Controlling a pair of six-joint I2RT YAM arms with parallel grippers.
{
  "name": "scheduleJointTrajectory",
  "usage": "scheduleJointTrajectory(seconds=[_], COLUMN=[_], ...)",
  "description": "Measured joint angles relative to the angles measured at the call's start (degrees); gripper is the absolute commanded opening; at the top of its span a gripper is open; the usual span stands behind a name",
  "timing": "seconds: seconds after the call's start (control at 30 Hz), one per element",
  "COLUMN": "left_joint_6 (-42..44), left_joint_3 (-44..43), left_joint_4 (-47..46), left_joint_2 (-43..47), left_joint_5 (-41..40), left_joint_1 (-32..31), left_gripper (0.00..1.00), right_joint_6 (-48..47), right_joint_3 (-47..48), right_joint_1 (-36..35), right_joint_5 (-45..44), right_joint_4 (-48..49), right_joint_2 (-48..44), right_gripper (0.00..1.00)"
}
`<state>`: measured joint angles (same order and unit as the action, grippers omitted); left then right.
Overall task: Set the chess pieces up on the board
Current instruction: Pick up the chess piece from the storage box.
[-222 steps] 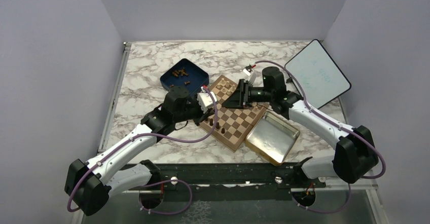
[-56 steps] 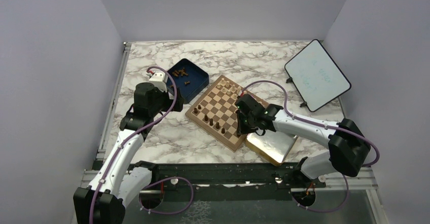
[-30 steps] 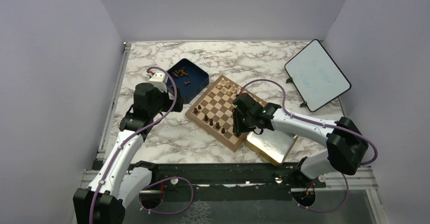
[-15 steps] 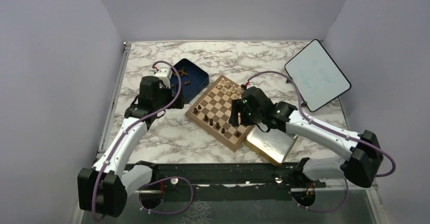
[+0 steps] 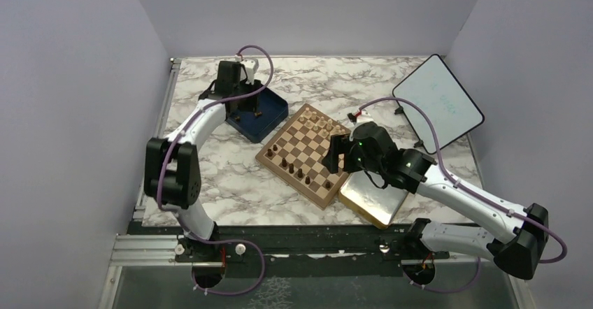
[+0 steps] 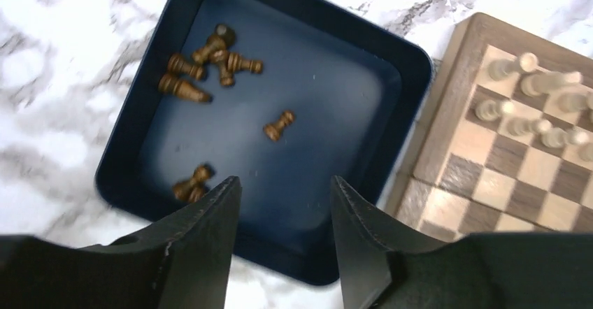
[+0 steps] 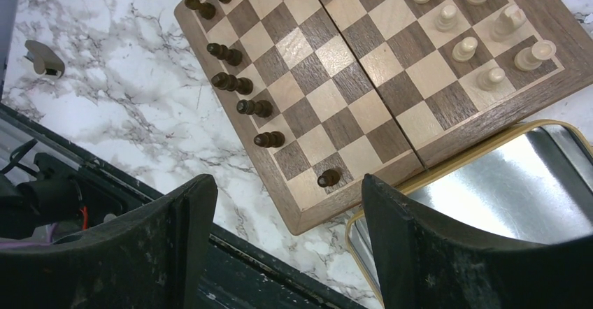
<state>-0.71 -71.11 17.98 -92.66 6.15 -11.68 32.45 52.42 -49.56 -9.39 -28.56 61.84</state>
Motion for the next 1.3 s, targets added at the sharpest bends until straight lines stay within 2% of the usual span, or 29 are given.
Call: scheduleJointTrajectory(seconds=[0.17,0.3,0.7,1.17,1.3], left_joint_6=[6.3,9.9,17.9,20.0,20.1], left_joint_3=[-8.2,-10.6,-11.2,-11.5,-11.7], left_joint_4=[0.8,1.6,1.5,1.4,1.4], left_joint_2=[-13.0,-17.3,-21.2,-23.7,-24.6], left_joint_5=[4.0,5.1,6.3,6.4,6.4], left_joint_1=[0.1,0.1,0.1,0.1,0.2], left_gripper=[0.48,0.47,0.47,0.45,0.41], right_joint_6=[-0.5,-0.6,-0.6,-0.6,-0.6], right_joint_3=[-0.1,-0.1,-0.1,-0.1,-0.1], right_joint_1=[0.0,0.0,0.0,0.0,0.0], right_joint_5=[-0.3,-0.3,-1.5,-2.2,-2.5], right_joint_4=[0.0,-0.1,-0.8,-1.4,-1.4], right_joint_2=[-1.2,-1.6,-2.0,-3.3,-3.7], right_gripper=[0.80,0.80,0.80,0.80,0.79])
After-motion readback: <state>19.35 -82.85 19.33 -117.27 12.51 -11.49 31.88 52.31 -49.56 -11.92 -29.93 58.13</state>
